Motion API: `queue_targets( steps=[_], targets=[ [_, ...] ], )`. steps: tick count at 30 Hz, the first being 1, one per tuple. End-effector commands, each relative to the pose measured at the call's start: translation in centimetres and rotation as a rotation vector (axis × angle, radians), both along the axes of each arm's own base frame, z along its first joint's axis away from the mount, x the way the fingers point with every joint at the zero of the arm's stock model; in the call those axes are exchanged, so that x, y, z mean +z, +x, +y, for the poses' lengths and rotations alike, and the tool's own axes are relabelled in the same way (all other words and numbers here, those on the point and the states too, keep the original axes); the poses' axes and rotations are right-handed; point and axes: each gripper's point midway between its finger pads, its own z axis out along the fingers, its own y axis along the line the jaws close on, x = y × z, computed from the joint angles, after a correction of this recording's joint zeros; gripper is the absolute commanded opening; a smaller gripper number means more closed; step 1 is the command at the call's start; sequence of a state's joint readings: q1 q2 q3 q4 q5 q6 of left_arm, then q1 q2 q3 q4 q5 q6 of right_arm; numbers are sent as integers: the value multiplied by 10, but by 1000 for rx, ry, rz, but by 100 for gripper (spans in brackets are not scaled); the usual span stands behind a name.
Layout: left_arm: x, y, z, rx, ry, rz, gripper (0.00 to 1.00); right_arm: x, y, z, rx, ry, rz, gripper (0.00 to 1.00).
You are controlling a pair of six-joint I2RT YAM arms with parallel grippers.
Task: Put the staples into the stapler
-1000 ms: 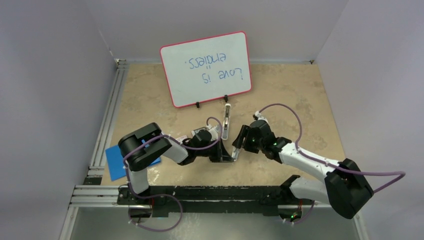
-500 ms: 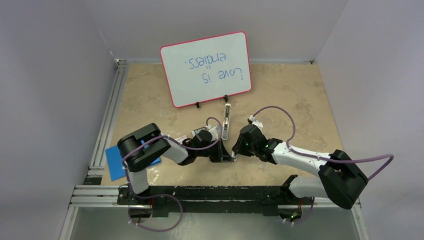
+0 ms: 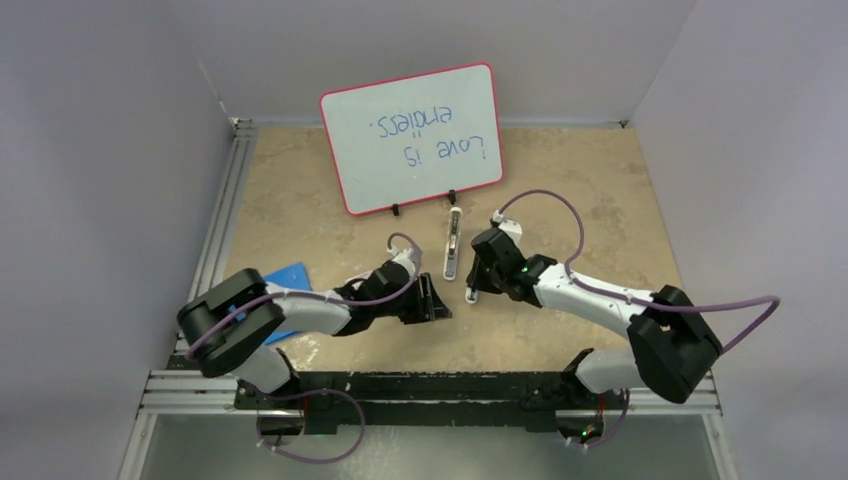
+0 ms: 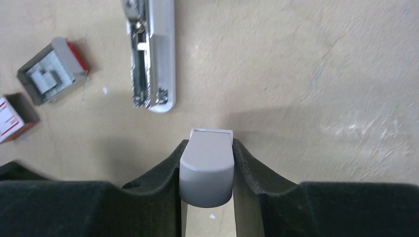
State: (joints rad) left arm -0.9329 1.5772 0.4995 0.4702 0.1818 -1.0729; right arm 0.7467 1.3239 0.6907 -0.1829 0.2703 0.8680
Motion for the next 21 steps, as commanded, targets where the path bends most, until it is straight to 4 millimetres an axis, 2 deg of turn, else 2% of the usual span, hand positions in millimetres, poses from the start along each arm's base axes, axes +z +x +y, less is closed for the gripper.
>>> queue_targets(
  steps=[1, 3, 6, 10, 12, 14, 17, 21],
  targets=[
    [24, 12, 27, 85, 87, -103, 49, 8, 26, -14, 15, -85, -42, 26],
    [41, 18, 41, 126, 126, -144, 51, 10, 35, -16, 56, -122, -58, 30],
    [86, 23, 60, 133, 197, -226, 53, 7, 41, -16, 145, -182, -48, 34],
    [151, 32, 90, 198, 280, -325, 58, -2, 47, -11, 202, -224, -4, 34],
    [173, 35, 100, 220, 289, -373, 60, -7, 53, -13, 186, -249, 10, 34],
    [192, 37, 105, 230, 276, -424, 62, -10, 58, -17, 158, -273, 14, 34],
    [210, 40, 107, 232, 255, -478, 63, -13, 63, -19, 121, -285, 21, 36],
    [216, 42, 109, 250, 249, -491, 63, -14, 61, -15, 97, -254, 29, 43]
  ],
)
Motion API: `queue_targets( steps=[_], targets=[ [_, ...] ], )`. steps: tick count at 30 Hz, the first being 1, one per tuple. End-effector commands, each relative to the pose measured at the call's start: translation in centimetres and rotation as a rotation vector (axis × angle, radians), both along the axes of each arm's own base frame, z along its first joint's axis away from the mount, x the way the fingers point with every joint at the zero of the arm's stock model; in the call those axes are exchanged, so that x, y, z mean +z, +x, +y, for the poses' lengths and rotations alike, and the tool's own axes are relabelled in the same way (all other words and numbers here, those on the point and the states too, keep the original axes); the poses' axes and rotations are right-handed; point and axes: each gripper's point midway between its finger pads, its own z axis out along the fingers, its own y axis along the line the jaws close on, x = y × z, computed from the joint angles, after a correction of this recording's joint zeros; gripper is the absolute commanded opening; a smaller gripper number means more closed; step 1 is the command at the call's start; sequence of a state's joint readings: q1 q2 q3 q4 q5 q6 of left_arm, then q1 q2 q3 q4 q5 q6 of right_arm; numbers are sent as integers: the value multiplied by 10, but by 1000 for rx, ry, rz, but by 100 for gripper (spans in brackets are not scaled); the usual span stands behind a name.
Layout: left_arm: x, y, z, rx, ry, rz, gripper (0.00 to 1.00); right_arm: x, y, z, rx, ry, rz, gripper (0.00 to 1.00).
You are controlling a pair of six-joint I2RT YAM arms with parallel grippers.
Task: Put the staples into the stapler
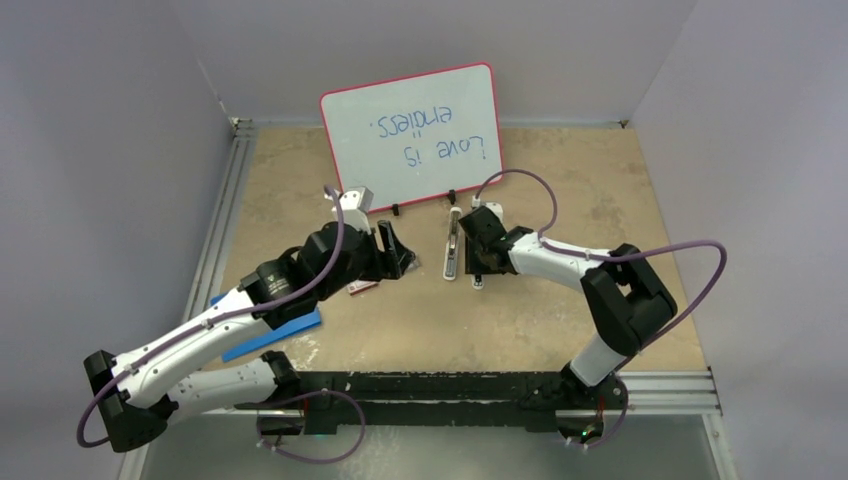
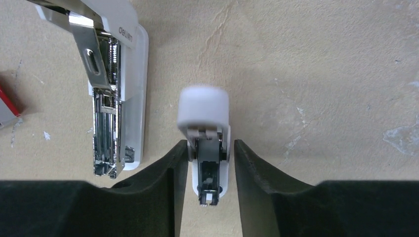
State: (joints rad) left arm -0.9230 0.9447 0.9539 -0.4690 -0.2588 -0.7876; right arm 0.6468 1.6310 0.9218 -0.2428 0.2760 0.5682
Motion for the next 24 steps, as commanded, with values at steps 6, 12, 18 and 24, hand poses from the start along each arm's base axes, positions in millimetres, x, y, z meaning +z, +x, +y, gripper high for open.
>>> queue_targets(
  steps=[6, 12, 18, 24],
  targets=[
    [-5, 7, 14, 29, 85, -27, 64, 19, 6, -1, -55, 28, -30, 62],
    [-23, 1, 15, 50, 72, 46, 66, 70, 16, 1, -62, 87, -140, 65],
    [-51, -12, 12, 66, 45, 176, 76, 137, 31, 26, 79, 219, -330, 48],
    [-60, -14, 23, 129, 49, 214, 72, 161, 27, 79, 238, 314, -393, 32]
  ],
)
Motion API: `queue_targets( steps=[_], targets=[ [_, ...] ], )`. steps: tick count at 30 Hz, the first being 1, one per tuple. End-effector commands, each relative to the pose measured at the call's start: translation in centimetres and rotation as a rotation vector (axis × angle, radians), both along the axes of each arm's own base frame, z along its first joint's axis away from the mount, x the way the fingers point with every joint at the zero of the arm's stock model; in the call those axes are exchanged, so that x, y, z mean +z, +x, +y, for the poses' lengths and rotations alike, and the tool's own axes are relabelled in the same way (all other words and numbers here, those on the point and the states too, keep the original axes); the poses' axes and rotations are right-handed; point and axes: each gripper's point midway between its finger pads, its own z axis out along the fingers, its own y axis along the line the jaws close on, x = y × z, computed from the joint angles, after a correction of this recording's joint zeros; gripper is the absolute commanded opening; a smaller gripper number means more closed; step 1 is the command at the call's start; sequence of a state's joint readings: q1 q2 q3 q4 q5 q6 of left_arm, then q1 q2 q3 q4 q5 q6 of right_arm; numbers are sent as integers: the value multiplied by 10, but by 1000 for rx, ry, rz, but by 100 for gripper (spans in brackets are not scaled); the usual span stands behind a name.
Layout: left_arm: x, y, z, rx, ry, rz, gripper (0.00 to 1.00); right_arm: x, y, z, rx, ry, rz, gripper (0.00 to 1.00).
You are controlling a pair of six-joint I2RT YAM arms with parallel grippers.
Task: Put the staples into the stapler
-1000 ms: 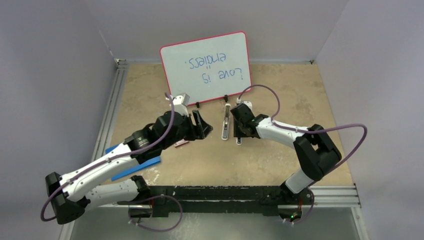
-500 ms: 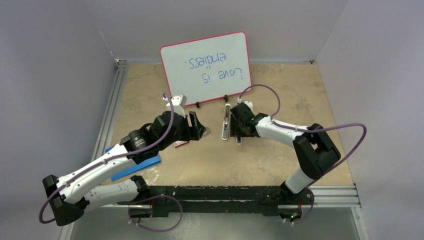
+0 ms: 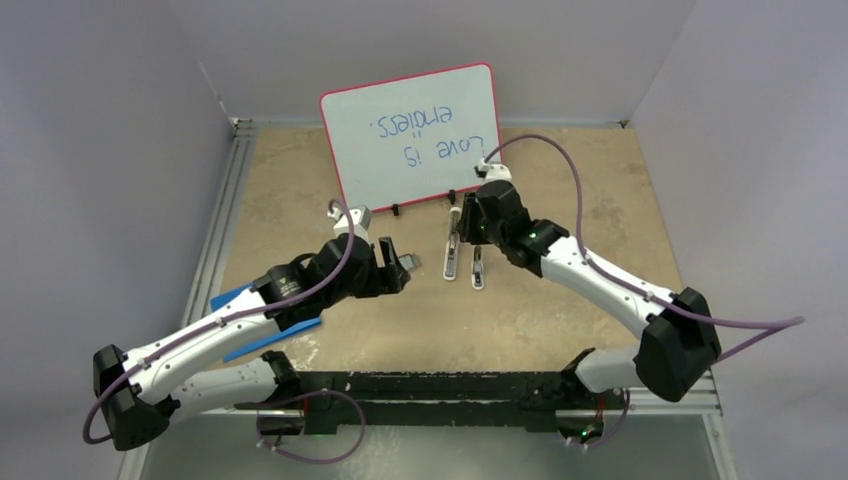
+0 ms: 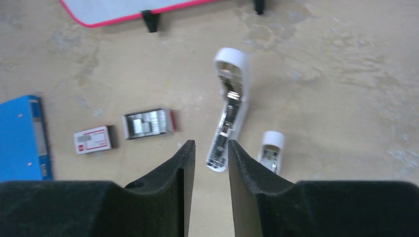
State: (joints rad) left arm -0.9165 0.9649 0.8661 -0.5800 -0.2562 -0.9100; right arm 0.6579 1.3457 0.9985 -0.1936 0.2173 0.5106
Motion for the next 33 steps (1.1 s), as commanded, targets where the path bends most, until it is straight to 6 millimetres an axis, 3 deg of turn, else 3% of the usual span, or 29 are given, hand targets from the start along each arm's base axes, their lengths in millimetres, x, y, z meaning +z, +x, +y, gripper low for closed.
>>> queue_targets(
  steps=[1, 6, 12, 16, 20, 24, 29, 33],
  targets=[
    [8, 3, 8, 69, -29, 2, 71, 22, 4, 58, 156, 23, -93, 32],
    [26, 7, 19, 68, -16, -90, 67, 4, 4, 109, 200, 18, -45, 34],
    [33, 18, 56, 215, 53, -173, 67, -18, 2, 143, 221, 11, 9, 43],
    [39, 16, 73, 260, 73, -196, 67, -50, -2, 153, 222, -44, 67, 43],
    [28, 14, 76, 257, 73, -200, 67, -66, 0, 163, 221, -61, 79, 31],
    [18, 17, 73, 247, 89, -203, 67, -78, 11, 172, 179, -72, 106, 26],
    [11, 20, 72, 247, 141, -185, 67, -90, 42, 166, 58, -112, 99, 24],
    [8, 20, 72, 244, 145, -183, 67, -111, 45, 158, 41, -135, 137, 24]
  ],
)
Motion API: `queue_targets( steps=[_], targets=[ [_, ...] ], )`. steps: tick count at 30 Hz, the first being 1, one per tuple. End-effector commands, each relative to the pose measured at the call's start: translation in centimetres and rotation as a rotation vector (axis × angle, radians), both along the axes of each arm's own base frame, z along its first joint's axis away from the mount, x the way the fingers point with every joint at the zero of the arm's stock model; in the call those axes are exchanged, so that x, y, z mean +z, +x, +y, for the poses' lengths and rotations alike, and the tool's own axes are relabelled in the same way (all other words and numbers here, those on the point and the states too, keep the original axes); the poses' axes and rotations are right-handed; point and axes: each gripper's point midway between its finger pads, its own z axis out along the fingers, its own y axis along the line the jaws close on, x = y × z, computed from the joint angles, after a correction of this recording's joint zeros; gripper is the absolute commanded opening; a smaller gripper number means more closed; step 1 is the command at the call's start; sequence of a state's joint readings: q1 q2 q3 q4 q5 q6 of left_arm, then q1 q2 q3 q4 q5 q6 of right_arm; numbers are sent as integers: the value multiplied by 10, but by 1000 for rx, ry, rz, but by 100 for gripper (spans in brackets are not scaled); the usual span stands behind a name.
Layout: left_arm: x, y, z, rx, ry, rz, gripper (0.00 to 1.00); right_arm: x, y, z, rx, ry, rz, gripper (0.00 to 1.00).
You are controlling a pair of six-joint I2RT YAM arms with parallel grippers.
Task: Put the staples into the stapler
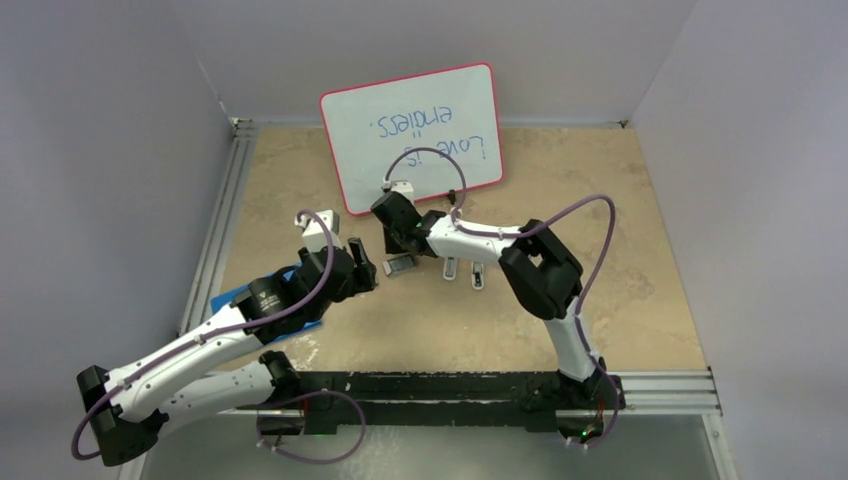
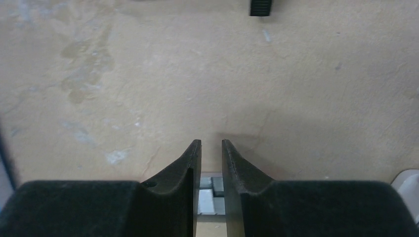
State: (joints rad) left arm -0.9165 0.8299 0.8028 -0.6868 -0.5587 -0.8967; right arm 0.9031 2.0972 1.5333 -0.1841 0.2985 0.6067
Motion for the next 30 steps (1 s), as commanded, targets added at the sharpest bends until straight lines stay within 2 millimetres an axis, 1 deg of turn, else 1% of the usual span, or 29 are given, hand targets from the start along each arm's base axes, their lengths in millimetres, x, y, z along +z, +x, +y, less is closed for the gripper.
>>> queue_targets(
  steps=[1, 5, 8, 12, 14, 19, 25, 28, 30],
  targets=[
    [10, 7, 2, 14, -8, -50, 67, -2, 14, -15, -73, -23, -3, 24],
    [11, 7, 1, 10, -12, -53, 67, -20, 5, -20, -28, -68, 45, 24],
    [12, 7, 1, 5, -13, -53, 67, -26, -2, -26, -29, -84, 72, 23],
    [10, 6, -1, 1, -17, -50, 68, -27, -12, -33, -36, -84, 95, 22],
    [9, 6, -2, -4, -19, -46, 68, -29, -17, -40, -47, -91, 107, 22],
    [6, 6, -6, -16, -20, -31, 68, -22, -27, -53, -59, -87, 102, 22],
    [2, 3, -10, -35, -21, -16, 68, -30, -51, -55, -32, -69, 143, 22],
    [2, 3, -10, -41, -21, -12, 68, -26, -62, -54, -35, -36, 152, 22],
    [1, 2, -11, -45, -24, -8, 68, -20, -66, -51, -28, -15, 148, 23]
  ],
)
